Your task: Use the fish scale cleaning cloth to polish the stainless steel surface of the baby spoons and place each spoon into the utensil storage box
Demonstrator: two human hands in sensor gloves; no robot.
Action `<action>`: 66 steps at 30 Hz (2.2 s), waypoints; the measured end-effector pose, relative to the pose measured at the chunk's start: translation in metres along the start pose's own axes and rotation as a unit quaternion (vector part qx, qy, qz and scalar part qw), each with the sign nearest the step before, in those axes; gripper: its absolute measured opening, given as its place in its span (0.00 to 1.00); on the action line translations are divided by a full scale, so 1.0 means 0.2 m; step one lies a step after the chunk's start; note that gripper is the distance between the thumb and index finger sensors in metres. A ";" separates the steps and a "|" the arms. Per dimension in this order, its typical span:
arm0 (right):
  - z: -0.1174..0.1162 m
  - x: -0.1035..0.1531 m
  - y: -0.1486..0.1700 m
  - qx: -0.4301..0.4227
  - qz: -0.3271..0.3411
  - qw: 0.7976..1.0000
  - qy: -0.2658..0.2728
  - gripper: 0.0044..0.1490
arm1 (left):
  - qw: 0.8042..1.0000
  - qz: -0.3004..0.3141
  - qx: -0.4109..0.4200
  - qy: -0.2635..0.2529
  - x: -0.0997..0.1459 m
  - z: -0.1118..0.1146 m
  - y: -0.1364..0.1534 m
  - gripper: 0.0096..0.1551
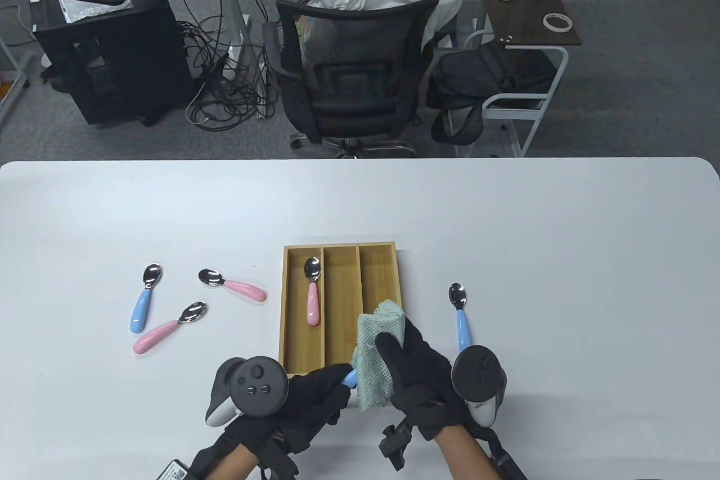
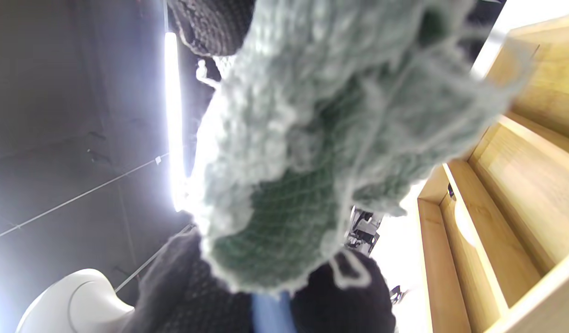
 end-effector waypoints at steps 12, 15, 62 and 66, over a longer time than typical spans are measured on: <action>-0.02 -0.01 0.04 -0.052 -0.005 0.998 -0.034 0.41 | 1.000 0.006 -0.026 0.007 0.01 0.00 0.01 0.32; 0.00 -0.01 0.04 -0.014 -0.010 1.000 -0.010 0.42 | 0.999 0.002 -0.035 0.009 0.01 0.00 0.01 0.31; -0.04 -0.02 0.07 -0.091 -0.023 0.994 -0.054 0.38 | 0.998 -0.030 -0.047 -0.030 0.02 -0.02 0.04 0.31; -0.04 -0.01 0.09 -0.077 -0.037 0.996 -0.016 0.40 | 0.998 -0.033 -0.047 -0.031 0.03 -0.03 0.03 0.30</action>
Point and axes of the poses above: the tracker on the back of each hand, its own y axis roughly to the little-finger side, its own x axis roughly from the fingertips to the wrist, z = x × y, the point moved 5 cm from there along -x, roughly from the wrist to the fingertips, and after that the axes turned 10 degrees about -y, right-handed, at the moved point
